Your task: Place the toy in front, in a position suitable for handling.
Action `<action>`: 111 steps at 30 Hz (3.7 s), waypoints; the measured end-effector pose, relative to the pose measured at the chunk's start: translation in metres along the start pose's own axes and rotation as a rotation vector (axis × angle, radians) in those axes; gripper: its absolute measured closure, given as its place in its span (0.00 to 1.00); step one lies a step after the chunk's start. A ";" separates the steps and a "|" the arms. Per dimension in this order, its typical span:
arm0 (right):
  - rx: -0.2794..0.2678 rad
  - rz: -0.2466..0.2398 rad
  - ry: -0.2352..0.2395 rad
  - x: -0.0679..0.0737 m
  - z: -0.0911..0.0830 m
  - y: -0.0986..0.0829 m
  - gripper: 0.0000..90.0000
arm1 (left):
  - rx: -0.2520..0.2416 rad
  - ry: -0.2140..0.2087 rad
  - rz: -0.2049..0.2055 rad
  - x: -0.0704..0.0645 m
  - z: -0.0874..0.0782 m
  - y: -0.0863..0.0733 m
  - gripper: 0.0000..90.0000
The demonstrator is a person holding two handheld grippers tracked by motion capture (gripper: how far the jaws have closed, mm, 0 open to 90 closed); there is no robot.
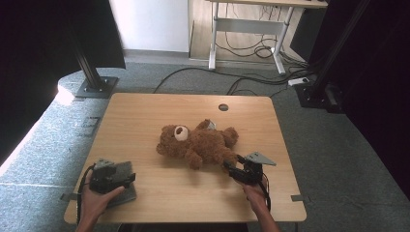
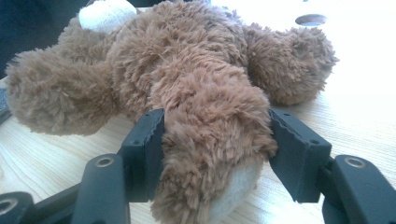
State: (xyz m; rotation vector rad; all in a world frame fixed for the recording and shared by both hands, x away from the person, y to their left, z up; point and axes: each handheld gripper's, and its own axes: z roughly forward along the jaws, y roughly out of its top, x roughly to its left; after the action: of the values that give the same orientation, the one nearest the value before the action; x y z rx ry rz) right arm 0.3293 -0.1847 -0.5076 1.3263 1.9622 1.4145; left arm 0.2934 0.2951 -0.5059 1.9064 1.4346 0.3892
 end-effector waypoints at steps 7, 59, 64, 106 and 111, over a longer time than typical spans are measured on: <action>0.001 0.007 -0.006 -0.001 0.000 -0.001 0.43 | 0.041 0.033 -0.013 0.008 0.010 -0.006 0.14; -0.009 0.035 -0.032 -0.009 -0.007 -0.004 0.43 | -0.044 0.067 -0.009 0.015 0.011 -0.013 0.82; -0.011 0.038 -0.034 -0.010 -0.007 -0.003 0.43 | -0.099 0.016 -0.037 0.015 0.004 -0.012 0.83; -0.085 0.005 -0.004 0.001 -0.016 0.021 0.40 | -0.296 -0.202 -0.007 -0.023 -0.016 0.031 0.83; -0.088 -0.006 0.002 0.004 -0.014 0.026 0.39 | -0.296 -0.214 0.002 -0.028 -0.013 0.039 0.83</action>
State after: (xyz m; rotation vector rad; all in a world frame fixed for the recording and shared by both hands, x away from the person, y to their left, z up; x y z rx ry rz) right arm 0.3290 -0.1869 -0.4783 1.2795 1.8812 1.4819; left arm 0.3041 0.2684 -0.4649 1.6563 1.1650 0.3643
